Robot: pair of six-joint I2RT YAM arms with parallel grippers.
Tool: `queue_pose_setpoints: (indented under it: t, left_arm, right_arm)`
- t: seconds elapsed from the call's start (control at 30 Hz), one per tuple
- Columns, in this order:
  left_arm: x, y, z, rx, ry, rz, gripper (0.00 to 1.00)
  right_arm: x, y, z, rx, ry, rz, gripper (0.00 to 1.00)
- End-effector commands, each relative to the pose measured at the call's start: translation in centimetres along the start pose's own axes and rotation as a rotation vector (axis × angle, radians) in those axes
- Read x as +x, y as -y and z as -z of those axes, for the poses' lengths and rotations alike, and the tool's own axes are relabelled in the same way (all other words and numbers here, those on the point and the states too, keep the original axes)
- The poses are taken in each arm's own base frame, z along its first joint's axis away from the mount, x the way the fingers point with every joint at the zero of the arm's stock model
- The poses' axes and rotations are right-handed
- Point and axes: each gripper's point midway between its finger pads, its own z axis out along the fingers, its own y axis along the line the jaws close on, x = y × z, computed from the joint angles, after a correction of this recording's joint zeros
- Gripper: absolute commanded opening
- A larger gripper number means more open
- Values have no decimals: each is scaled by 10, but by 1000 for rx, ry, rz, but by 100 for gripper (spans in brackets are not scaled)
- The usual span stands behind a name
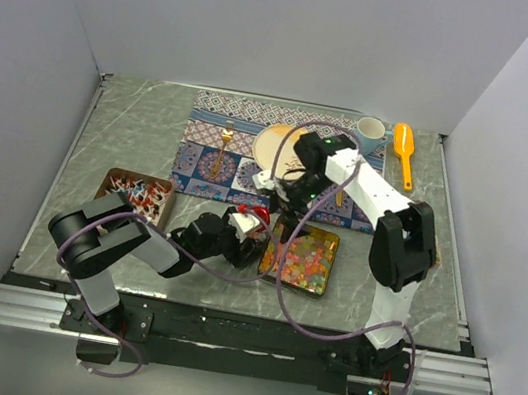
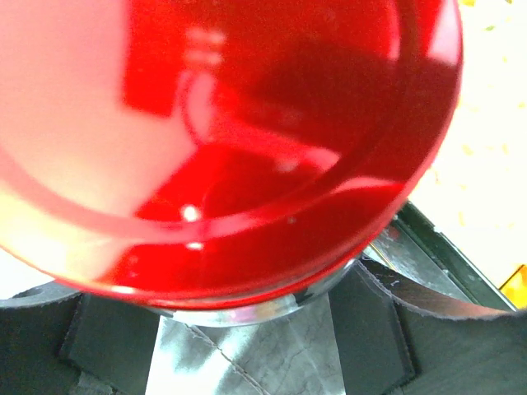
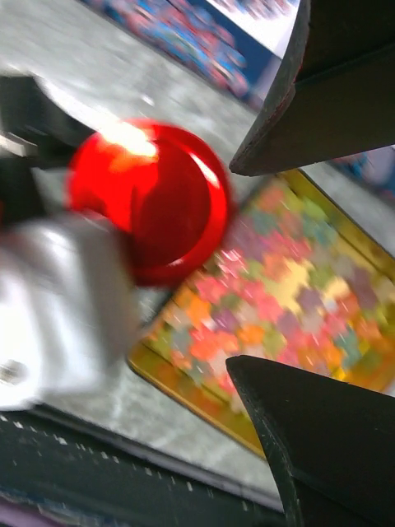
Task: Pack the candies
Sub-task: Screw the bottle lid onto the packing bottle.
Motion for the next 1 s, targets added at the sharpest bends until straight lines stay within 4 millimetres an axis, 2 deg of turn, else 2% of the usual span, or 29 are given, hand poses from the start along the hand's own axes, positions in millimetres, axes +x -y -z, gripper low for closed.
queue_pose_setpoints:
  t: [0.0, 0.1, 0.17, 0.3, 0.37, 0.4, 0.53, 0.63, 0.83, 0.97]
  left_arm:
    - [45, -3, 7, -18, -160, 18, 1]
    - [44, -2, 6, -12, -159, 18, 1]
    - [43, -1, 6, -7, -155, 17, 1]
    - [44, 1, 6, 3, -158, 18, 1]
    - [44, 0, 6, 2, -159, 19, 1]
    - [44, 1, 6, 5, -158, 20, 1]
    - [41, 2, 7, 8, -150, 15, 1]
    - [42, 1, 8, 7, -152, 12, 1]
    - [41, 2, 7, 11, -150, 15, 1]
    - [42, 2, 7, 13, -151, 15, 1]
  right_arm:
    - [-3, -53, 25, -30, -12, -139, 96]
    - [-9, -66, 31, -13, 7, -143, 96]
    - [-13, -63, 38, 20, 30, -154, 95]
    - [-21, -26, 51, 87, 62, -105, 95]
    - [-27, -15, 51, 76, 85, -34, 96]
    - [-33, -3, 51, 76, 99, -13, 96]
    - [-41, 17, 41, 61, 103, 97, 97]
    - [-45, 20, 33, 44, 103, 156, 100]
    - [-47, 7, 11, -23, 95, 221, 100]
    - [-49, 6, 3, -46, 109, 210, 100]
